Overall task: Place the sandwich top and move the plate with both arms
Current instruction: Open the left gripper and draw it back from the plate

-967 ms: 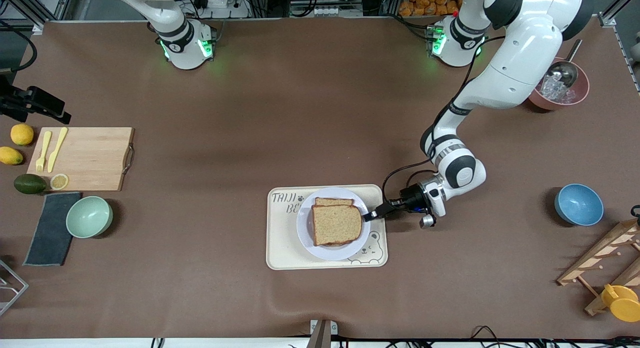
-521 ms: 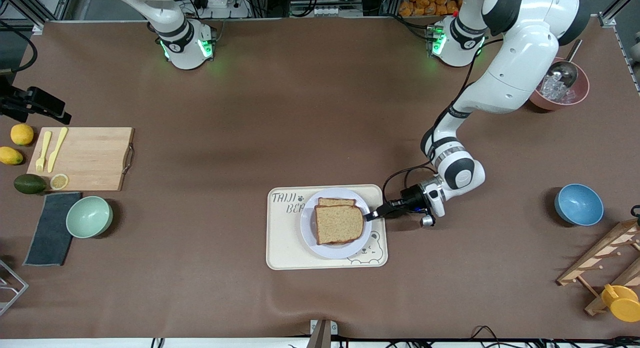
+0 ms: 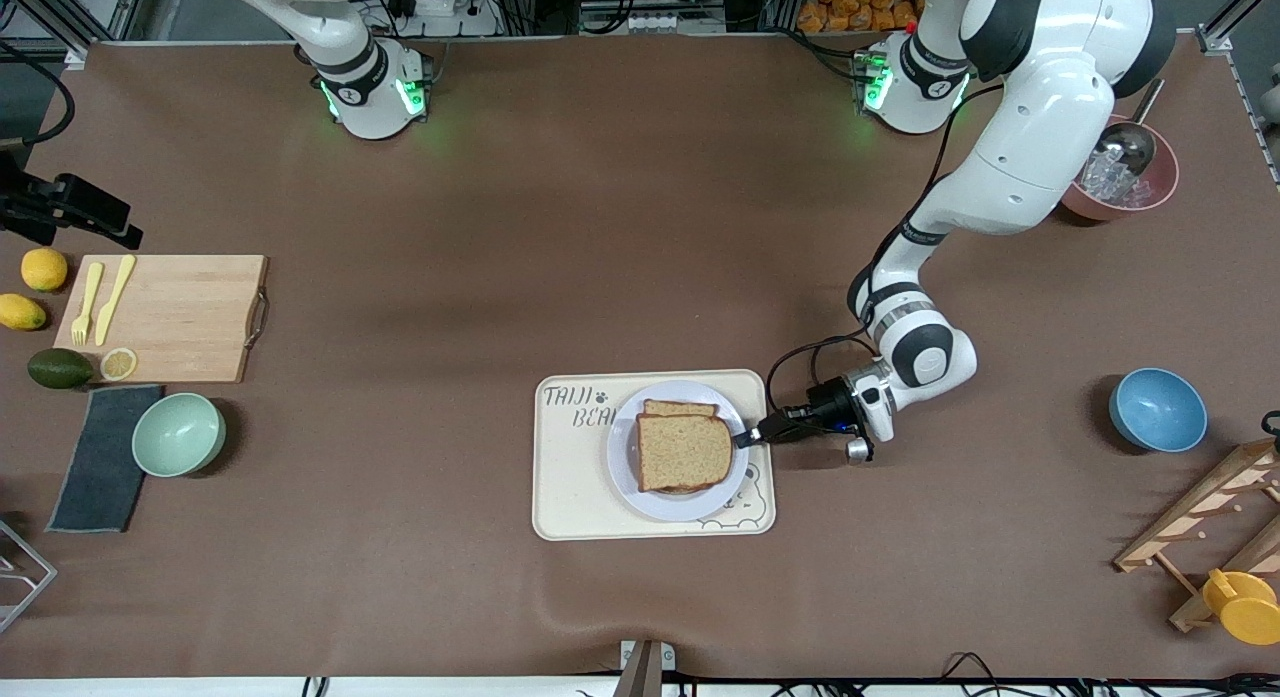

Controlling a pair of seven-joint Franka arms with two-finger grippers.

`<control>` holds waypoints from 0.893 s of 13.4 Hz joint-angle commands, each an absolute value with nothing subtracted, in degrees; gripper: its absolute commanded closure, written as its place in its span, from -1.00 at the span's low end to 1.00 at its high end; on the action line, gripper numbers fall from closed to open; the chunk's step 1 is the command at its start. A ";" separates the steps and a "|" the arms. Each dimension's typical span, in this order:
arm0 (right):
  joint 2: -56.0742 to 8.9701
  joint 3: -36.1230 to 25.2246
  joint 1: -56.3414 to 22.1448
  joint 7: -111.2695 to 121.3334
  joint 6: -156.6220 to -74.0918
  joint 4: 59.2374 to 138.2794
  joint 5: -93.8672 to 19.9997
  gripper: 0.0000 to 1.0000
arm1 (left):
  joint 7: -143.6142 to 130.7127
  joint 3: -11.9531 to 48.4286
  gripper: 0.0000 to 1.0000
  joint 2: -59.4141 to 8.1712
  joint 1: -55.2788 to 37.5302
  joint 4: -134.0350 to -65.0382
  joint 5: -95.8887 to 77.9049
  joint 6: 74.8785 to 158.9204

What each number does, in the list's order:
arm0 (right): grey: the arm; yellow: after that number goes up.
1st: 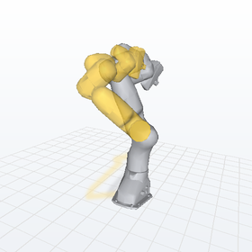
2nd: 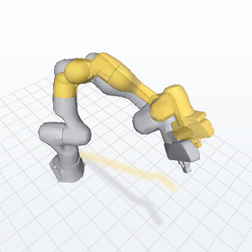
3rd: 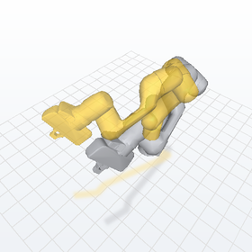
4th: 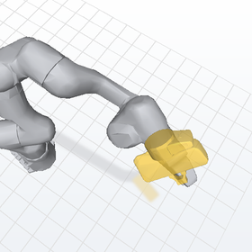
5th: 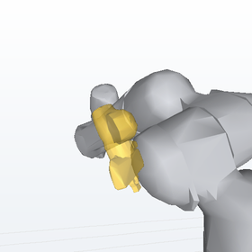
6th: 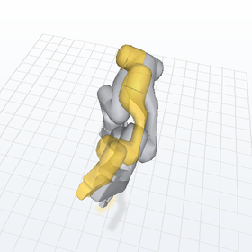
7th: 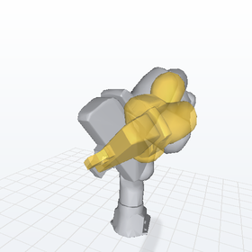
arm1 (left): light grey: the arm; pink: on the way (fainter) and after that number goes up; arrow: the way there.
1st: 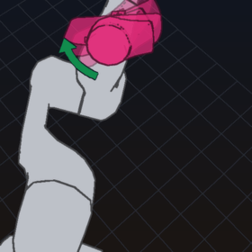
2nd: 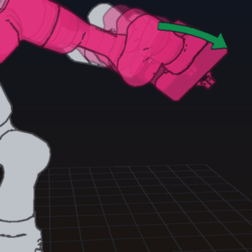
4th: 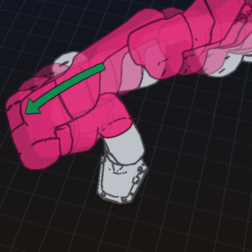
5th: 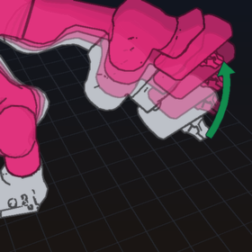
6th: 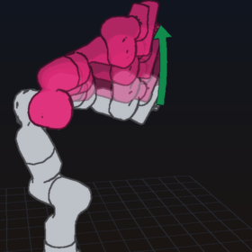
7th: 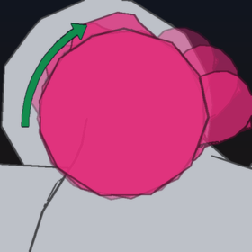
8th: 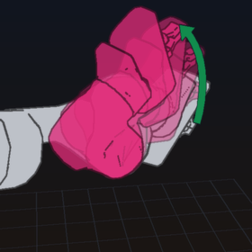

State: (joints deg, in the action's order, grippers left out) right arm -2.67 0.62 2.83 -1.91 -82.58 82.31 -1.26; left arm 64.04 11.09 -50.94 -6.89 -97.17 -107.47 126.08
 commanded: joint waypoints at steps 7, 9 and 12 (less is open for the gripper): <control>-2.37 1.58 3.87 -2.64 -83.14 82.97 -0.62 -0.92 | 54.24 8.17 -1.00 -48.43 -6.33 -95.98 -93.18 126.30; -2.37 1.58 3.87 -2.64 -83.14 82.97 -0.62 -0.93 | 53.27 8.09 -1.00 -47.38 -6.42 -96.24 -92.90 126.47; -2.72 1.58 3.96 -2.72 -83.41 82.97 -0.62 -0.93 | 48.28 8.17 -1.00 -45.18 -7.73 -95.98 -92.81 129.28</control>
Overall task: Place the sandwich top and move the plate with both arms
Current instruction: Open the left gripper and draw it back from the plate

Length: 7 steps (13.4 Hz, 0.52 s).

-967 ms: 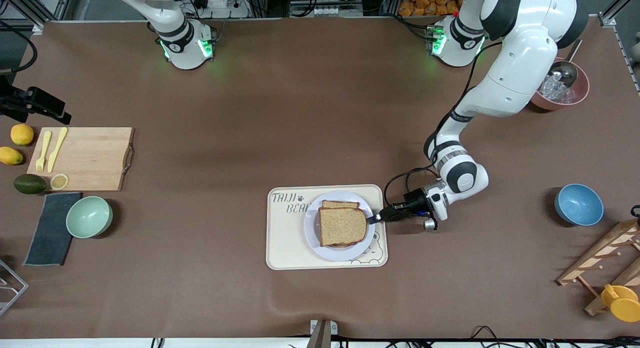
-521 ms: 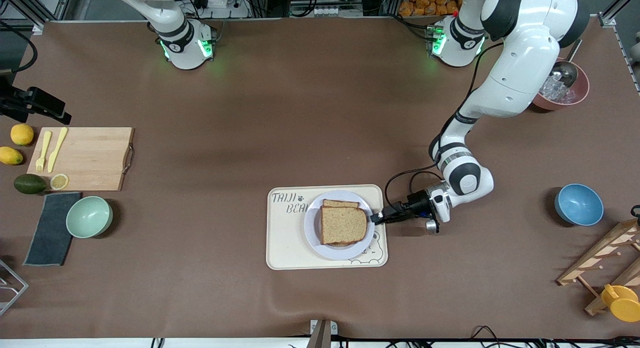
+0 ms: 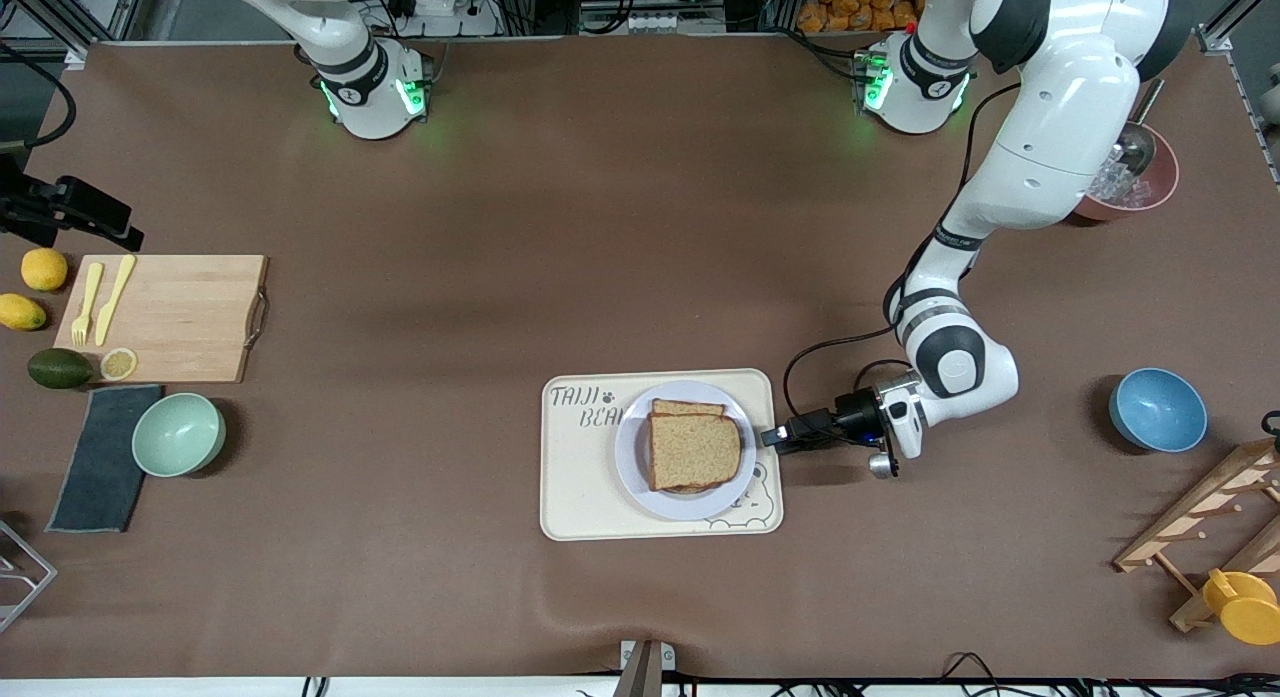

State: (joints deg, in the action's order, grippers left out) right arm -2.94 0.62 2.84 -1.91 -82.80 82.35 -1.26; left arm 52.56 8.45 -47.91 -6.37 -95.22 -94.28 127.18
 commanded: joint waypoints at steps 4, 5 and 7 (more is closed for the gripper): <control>-2.72 1.58 3.96 -2.64 -83.41 82.97 -0.62 -0.93 | 35.11 7.91 -1.00 -39.66 -7.12 -95.71 -77.75 129.64; -2.72 1.58 3.96 -2.64 -83.41 82.97 -0.62 -0.93 | 31.50 7.48 -1.00 -38.07 -7.03 -95.28 -73.00 129.64; -2.81 1.58 4.04 -2.64 -83.41 82.97 -0.62 -0.93 | 24.90 6.77 -1.00 -35.52 -7.03 -94.40 -63.85 129.64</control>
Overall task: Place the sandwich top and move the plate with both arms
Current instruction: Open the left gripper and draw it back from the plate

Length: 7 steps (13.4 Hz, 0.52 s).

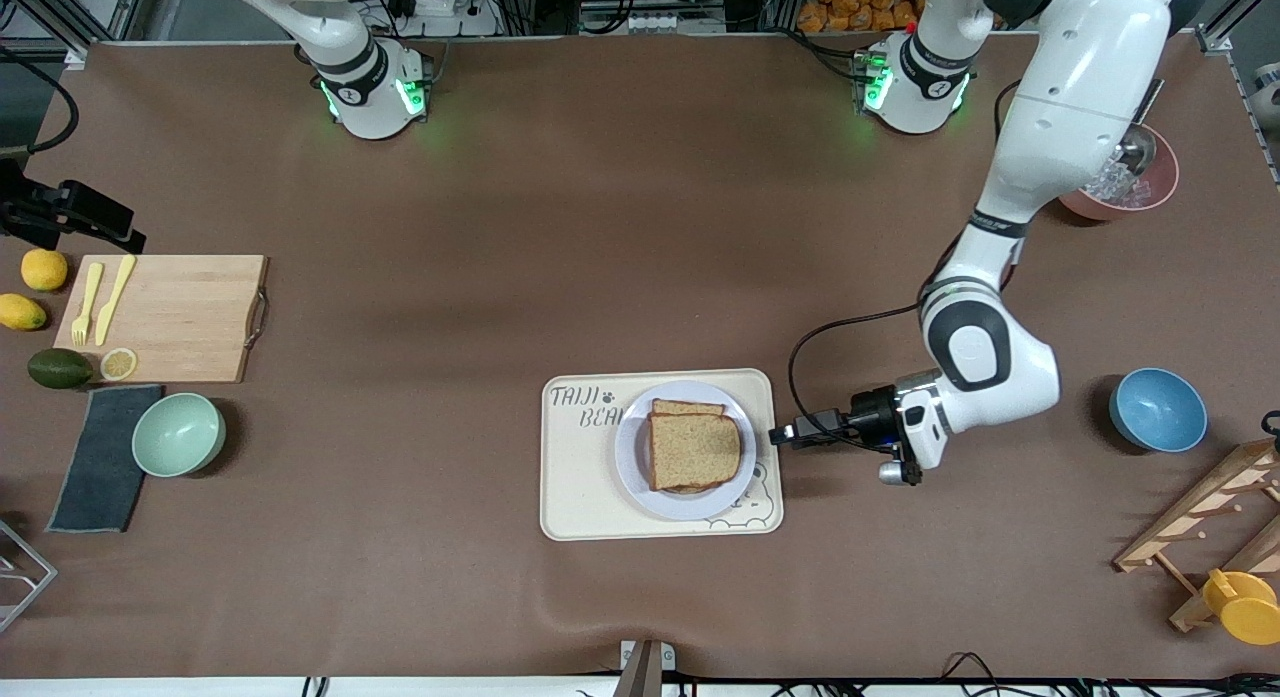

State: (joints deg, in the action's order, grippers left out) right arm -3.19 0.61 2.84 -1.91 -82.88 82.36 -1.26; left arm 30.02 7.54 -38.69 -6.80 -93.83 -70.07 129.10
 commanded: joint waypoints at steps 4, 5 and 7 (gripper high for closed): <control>-2.81 1.58 4.04 -2.64 -83.41 82.97 -0.62 -0.93 | 11.64 5.98 -1.00 -29.99 -6.86 -92.64 -42.51 129.29; -2.73 1.58 4.04 -2.64 -83.41 82.97 -0.62 -0.93 | 8.12 5.98 -1.00 -28.67 -6.59 -92.29 -37.41 128.68; -2.81 1.58 4.04 -2.64 -83.41 82.97 -0.62 -0.93 | 4.15 5.89 -1.00 -25.50 -6.42 -92.29 -29.39 126.05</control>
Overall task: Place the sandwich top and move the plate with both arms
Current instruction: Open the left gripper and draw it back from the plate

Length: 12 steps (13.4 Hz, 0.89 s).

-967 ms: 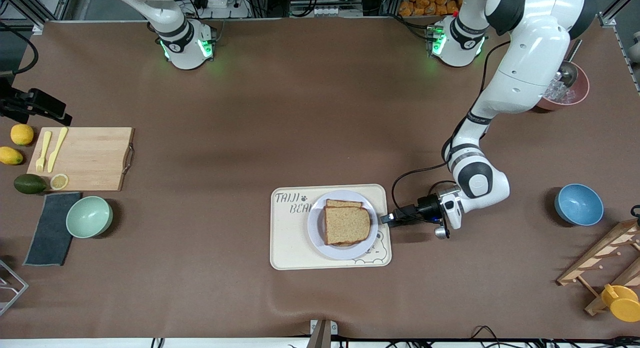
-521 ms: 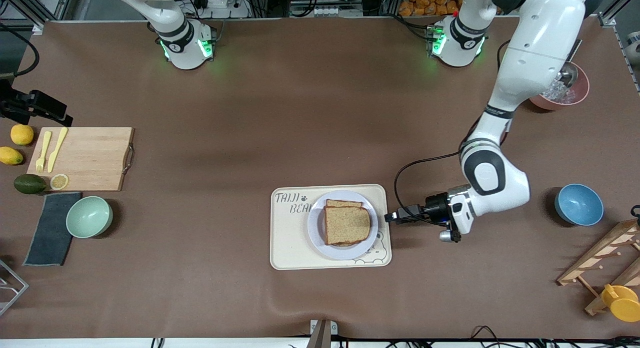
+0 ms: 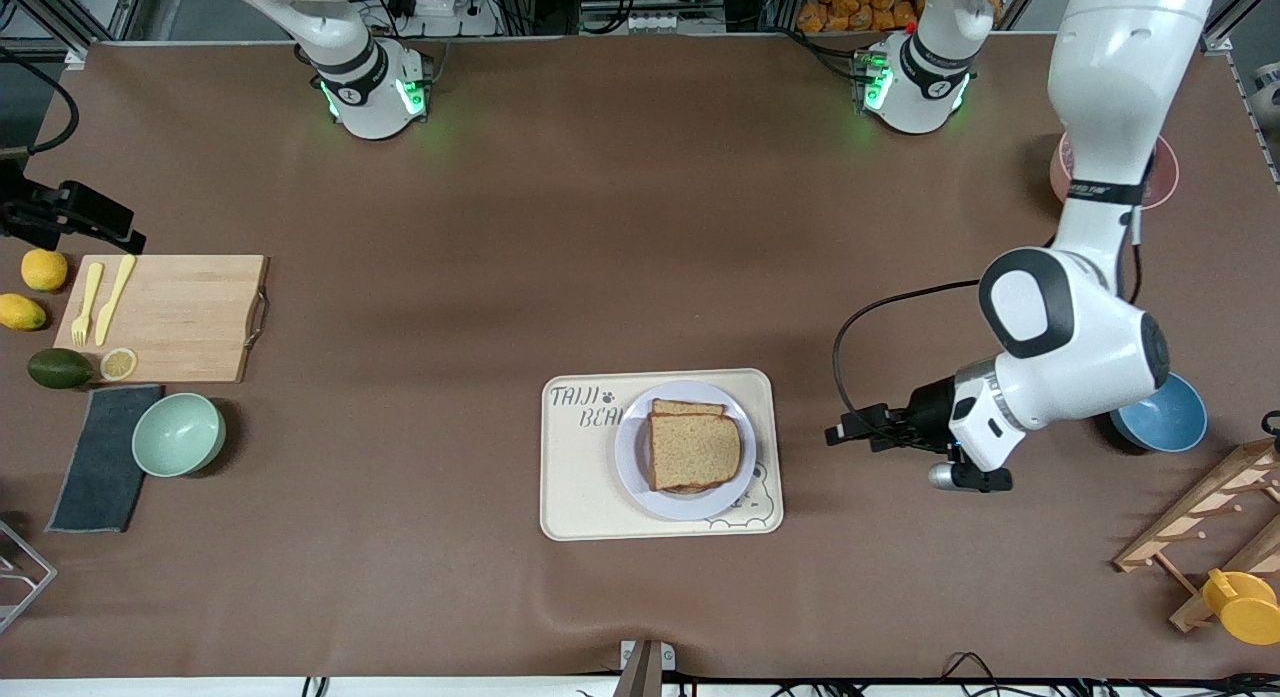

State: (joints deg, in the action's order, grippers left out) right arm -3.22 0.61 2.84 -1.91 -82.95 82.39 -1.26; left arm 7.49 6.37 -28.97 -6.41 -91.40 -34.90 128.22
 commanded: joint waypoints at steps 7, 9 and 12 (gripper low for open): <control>-2.81 1.58 3.96 -2.64 -83.41 82.97 -0.62 -0.93 | 1.15 3.08 -1.00 -16.88 -4.40 -85.79 -7.84 106.20; -2.81 1.58 3.96 -2.64 -83.50 82.97 -0.70 -0.93 | 0.88 3.08 -1.00 -14.34 -3.17 -84.90 -5.72 102.15; -2.81 1.58 4.04 -2.46 -83.50 82.97 -0.70 -0.93 | 0.79 3.08 -1.00 -10.39 -1.15 -84.81 -4.75 97.66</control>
State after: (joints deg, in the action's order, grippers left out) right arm -3.23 0.60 2.84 -1.91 -83.05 82.43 -1.26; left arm 1.99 2.84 -13.17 -2.33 -84.62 -6.55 100.58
